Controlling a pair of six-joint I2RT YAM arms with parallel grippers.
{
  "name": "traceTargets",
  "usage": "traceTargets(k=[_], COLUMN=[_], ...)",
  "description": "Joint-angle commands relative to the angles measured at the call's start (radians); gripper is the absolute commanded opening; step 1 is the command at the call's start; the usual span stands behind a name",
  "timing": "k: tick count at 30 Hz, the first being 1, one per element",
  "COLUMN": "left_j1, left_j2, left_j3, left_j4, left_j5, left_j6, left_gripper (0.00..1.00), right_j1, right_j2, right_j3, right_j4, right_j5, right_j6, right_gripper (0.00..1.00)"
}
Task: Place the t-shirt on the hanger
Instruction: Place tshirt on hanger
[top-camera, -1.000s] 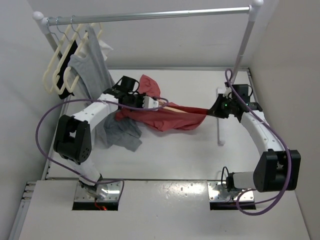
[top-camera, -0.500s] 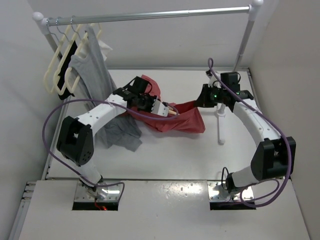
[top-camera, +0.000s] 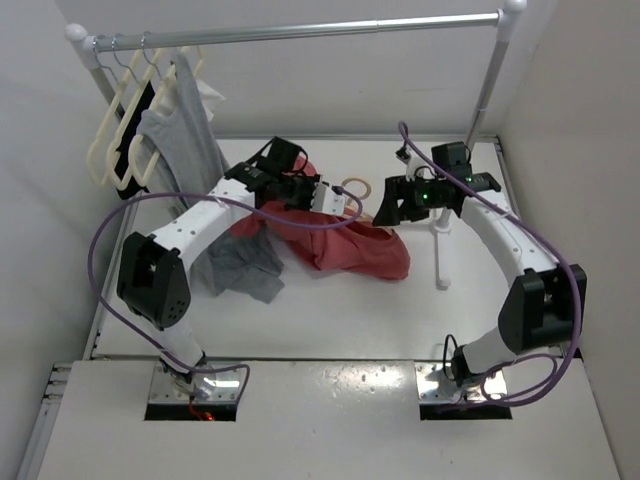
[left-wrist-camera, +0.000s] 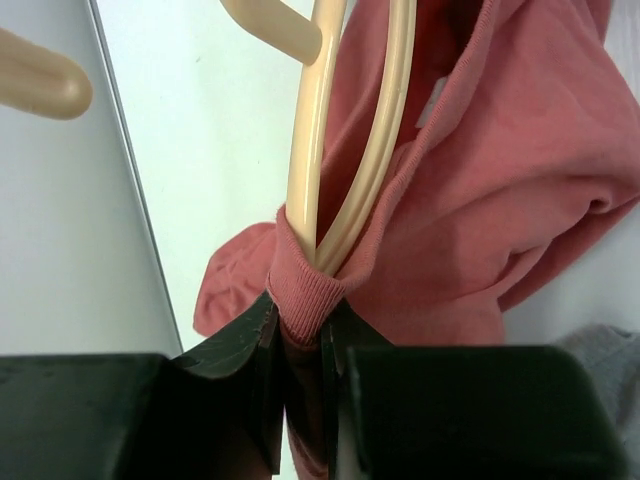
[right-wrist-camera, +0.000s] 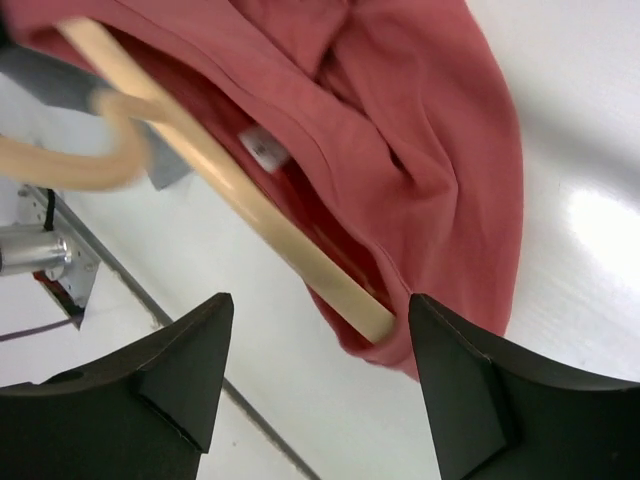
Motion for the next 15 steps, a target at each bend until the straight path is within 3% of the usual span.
traceTargets(k=[1,6,15], left_j1=[-0.013,-0.013,0.005], left_j2=[0.017,0.031,0.040], left_j3=[0.058,0.100,0.147], left_j4=[0.035,0.035,0.035], left_j5=[0.083,0.160,0.286], left_j6=[-0.054,-0.054,-0.119], left_gripper=[0.00,0.00,0.00], right_j1=[0.010,0.010,0.041], right_j2=[-0.041,-0.106,-0.041], right_j3=[0.098,0.068,0.031], right_j4=[0.007,0.112,0.059], right_j5=[-0.080,-0.103,-0.095], right_j6=[-0.071,-0.091,-0.202], right_gripper=[0.71,0.71,0.77])
